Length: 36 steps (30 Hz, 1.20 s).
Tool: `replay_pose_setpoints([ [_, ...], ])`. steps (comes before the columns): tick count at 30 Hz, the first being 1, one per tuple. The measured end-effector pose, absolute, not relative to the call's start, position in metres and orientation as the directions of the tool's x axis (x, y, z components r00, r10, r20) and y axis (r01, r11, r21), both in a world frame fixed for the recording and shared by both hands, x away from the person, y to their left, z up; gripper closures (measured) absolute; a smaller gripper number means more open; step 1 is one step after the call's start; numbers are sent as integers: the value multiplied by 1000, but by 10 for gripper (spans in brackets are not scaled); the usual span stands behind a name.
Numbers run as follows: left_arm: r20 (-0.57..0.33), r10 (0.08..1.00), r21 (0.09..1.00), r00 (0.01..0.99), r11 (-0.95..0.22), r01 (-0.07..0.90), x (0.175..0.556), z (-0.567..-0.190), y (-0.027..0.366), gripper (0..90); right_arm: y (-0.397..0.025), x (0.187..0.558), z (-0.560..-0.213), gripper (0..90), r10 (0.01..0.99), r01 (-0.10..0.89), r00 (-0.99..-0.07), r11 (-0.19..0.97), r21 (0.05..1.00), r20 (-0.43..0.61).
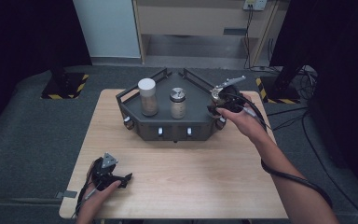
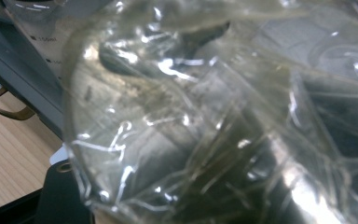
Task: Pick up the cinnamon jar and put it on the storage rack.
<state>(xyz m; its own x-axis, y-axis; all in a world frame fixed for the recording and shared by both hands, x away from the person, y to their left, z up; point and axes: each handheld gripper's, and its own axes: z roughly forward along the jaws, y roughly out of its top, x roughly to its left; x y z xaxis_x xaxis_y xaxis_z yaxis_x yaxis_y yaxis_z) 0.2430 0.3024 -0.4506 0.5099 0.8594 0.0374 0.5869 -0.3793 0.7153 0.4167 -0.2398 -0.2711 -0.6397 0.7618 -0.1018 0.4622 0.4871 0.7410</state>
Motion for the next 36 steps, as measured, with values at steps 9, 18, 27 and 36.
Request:
replay_pose_setpoints([
  [9,37,859,715,510,-379,587,243,-451,302,0,-232,428,-269,310,763,462,-639,479,747,-94],
  [18,37,859,716,510,-379,587,243,-451,302,0,-228,436,-270,310,763,462,-640,471,751,-85],
  [27,38,860,716,510,-379,586,243,-451,302,0,-223,444,-270,311,762,459,-641,472,752,-87],
  [36,38,860,716,509,-379,586,243,-451,302,0,-216,450,-268,310,772,470,-631,460,753,-78],
])
